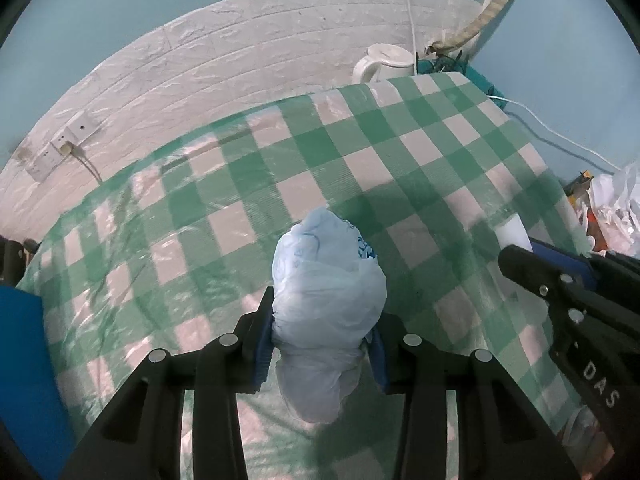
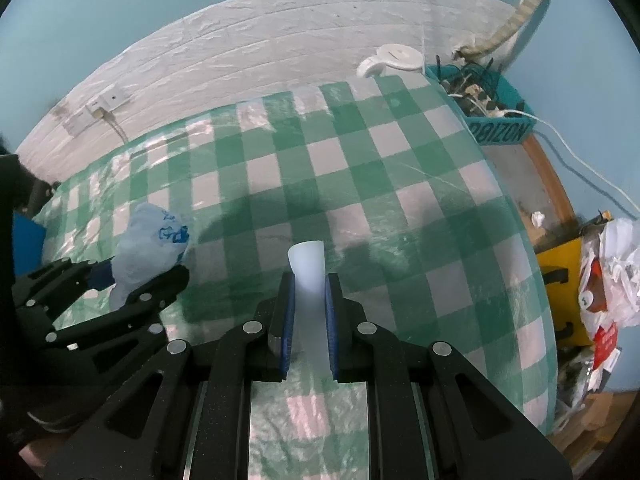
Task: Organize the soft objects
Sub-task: 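Carry the white bag into the box with the left tool while the right tool carries the tube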
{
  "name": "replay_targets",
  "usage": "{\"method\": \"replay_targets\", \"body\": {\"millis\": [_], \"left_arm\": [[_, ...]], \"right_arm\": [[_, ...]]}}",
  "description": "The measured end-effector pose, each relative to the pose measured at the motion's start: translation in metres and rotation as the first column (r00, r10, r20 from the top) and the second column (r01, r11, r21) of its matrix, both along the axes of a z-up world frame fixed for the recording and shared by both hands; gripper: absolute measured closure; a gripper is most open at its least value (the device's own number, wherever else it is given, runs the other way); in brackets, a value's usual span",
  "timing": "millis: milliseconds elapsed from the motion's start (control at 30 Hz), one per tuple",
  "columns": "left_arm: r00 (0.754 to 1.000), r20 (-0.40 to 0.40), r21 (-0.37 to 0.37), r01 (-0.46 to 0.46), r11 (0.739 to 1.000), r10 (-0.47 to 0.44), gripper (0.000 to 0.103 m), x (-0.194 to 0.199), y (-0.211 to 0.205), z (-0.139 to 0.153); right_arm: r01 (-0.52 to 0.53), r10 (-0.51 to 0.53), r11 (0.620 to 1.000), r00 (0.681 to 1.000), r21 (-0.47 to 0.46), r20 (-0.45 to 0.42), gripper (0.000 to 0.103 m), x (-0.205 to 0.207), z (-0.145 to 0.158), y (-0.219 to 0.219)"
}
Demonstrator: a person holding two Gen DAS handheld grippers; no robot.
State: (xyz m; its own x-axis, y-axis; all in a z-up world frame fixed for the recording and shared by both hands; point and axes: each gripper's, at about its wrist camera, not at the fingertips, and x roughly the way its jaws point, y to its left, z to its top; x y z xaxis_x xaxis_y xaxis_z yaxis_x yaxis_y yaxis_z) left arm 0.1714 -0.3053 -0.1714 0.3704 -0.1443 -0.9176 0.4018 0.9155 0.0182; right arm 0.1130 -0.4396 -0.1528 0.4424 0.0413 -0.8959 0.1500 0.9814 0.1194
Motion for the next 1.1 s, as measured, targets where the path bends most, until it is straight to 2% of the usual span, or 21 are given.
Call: {"method": "replay_targets", "body": {"millis": [467, 1100], "left_arm": [[0.998, 0.054, 0.018, -0.037, 0.999, 0.036, 0.062, -0.044, 0.053, 0.044], [0.990, 0.090, 0.017, -0.107, 0.994, 0.105, 0.063, -0.086, 0.128, 0.086]], "right_arm": [[-0.128, 0.129, 0.992, 0.991, -0.010, 0.040, 0.091, -0.023, 0.038, 0.055], [-0.294, 0.295, 0.956, 0.952, -0.019, 0.087, 0.091, -0.042, 0.076, 0.132]]}}
